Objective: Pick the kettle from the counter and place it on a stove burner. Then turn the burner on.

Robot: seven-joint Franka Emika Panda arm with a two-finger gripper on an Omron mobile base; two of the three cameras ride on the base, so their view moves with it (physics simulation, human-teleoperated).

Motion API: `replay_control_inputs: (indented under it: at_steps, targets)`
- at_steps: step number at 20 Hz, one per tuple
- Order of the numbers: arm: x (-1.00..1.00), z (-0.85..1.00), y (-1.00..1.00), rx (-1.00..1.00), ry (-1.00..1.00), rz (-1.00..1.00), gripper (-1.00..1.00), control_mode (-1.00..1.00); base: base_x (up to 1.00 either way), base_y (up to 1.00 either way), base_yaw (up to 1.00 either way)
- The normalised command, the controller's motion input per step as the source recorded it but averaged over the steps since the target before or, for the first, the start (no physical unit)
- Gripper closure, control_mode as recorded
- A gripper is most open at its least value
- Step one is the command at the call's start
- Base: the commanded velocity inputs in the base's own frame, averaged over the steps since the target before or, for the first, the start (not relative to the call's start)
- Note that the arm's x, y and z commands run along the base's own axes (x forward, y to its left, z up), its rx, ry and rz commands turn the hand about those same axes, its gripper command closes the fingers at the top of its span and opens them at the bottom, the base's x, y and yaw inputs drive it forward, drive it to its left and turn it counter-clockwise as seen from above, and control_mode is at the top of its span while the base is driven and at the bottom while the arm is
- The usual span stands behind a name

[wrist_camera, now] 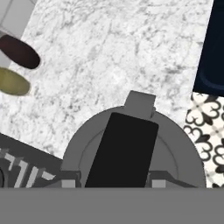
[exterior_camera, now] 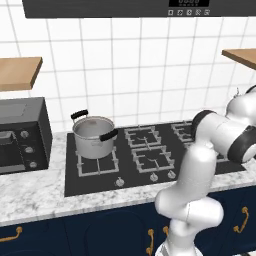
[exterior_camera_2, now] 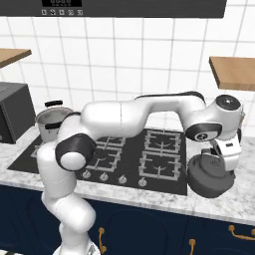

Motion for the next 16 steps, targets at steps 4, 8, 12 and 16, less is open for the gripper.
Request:
replay_control_inputs:
  at_steps: [4, 8, 12, 16]
  targets:
    - [0.00, 0.49, 0.95, -0.08, -0.01, -0.01, 1.00, -1.00, 0.00, 0.00, 0.00]
    - [0.00, 0.43, 1.00, -0.09, 0.00, -0.01, 1.00, -1.00, 0.00, 0.00, 0.00]
    - [0.00, 0.31, 1.00, -0.06, 0.00, -0.01, 1.00, -1.00, 0.00, 0.00, 0.00]
    - [0.12, 0.32, 0.90, -0.03, 0.00, -0.01, 1.00, -1.00, 0.00, 0.00, 0.00]
